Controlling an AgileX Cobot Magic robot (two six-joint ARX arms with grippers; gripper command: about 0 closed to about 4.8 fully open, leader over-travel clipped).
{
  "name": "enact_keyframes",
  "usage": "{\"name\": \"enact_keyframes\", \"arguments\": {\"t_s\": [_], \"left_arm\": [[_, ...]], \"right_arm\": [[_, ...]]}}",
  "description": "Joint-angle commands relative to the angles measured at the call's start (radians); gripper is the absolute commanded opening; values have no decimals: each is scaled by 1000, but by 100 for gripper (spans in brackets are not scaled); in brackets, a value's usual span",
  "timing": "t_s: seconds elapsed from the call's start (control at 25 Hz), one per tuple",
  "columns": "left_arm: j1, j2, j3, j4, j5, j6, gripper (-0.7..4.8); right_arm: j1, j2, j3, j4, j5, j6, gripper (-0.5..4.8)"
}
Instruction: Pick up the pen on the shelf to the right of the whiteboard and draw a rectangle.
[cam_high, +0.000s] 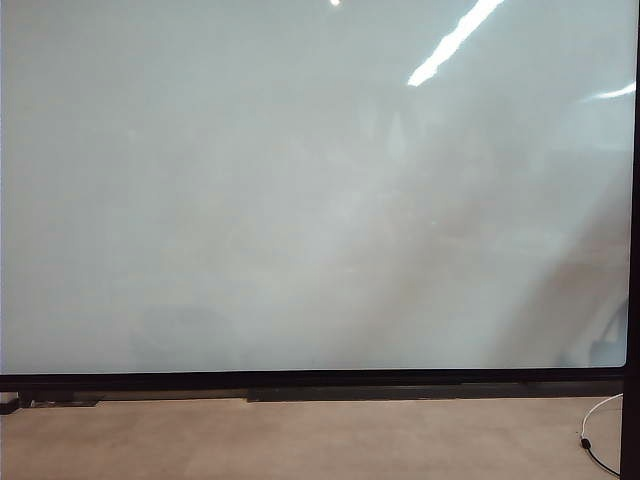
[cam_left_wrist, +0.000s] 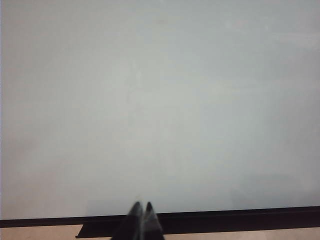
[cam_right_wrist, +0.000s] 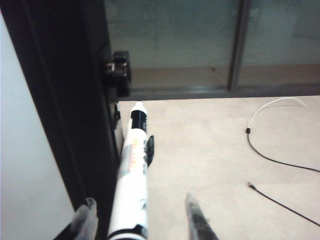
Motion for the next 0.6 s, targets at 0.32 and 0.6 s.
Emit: {"name": "enact_keyframes", "arguments": {"t_s": [0.32, 0.6], "left_arm": [[0, 0, 3, 8, 4, -3, -5], [0, 0, 3, 5, 4, -3, -5]], "right_arm": [[0, 34, 37, 40, -29, 14, 234], [1, 45, 54, 41, -47, 16, 234]]}}
